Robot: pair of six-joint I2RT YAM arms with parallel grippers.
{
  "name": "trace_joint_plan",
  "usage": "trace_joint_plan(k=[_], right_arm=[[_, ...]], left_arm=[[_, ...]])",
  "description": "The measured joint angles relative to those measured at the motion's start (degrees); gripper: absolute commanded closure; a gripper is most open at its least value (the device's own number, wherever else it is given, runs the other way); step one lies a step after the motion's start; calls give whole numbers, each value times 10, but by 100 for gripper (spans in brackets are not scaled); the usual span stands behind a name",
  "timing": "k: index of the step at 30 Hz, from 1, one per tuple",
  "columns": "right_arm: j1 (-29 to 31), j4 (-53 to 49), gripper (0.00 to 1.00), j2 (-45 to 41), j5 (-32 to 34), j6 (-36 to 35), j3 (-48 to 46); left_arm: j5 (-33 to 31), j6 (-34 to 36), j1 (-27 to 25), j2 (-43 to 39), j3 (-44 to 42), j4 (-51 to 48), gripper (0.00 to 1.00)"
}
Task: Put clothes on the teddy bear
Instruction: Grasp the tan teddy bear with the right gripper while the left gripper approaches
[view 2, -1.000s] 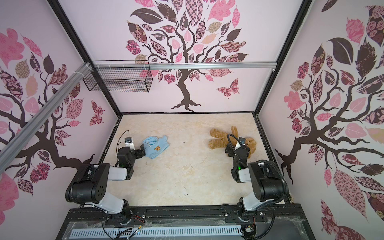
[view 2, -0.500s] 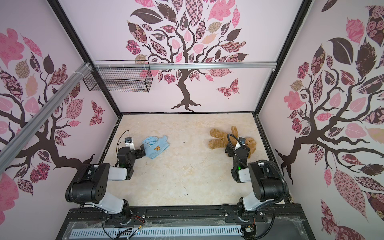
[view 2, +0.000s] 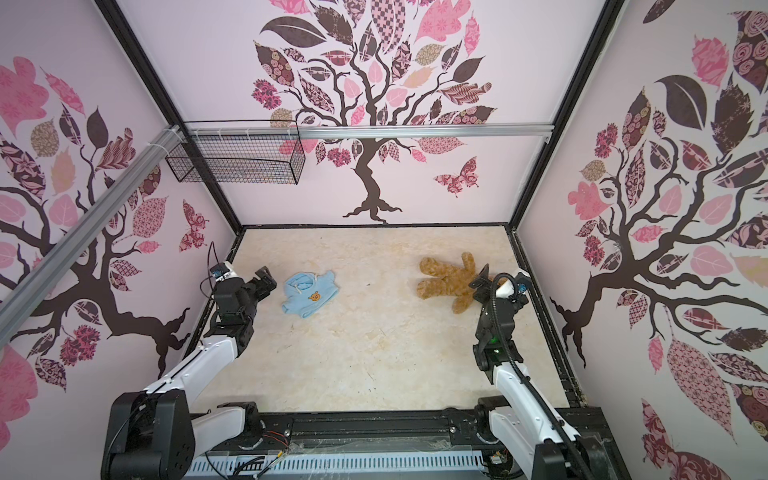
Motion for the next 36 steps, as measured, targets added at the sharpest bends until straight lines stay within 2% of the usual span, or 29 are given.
trace_joint_plan(k=[2,5,10,15,23,28,31,36], right_arm=[[0,-56,0,6,-22,21,34],[0,-136,0,42,-64,54,82],[0,-214,1,125,-133,111,117],[0,-258,3,203,-184,151,123],[0,-229,1,317,-182,192,130],[-2,-215,3,421,-174,218,190],[-4,-189,13,462,-180,226,220],[-27,-134,53,506,-217,220,231]], left_arm=[[47,-46,-14,1,0,-10,4],[105,-86,-67,2,17,-56,4],[176,-108,-174,13,78,-118,4],[224,-101,-243,45,116,-149,4],[265,-76,-285,93,160,-190,4],[275,-72,-288,94,161,-196,4],[276,-68,-288,93,161,-204,4],[274,-61,-288,83,161,-215,4]])
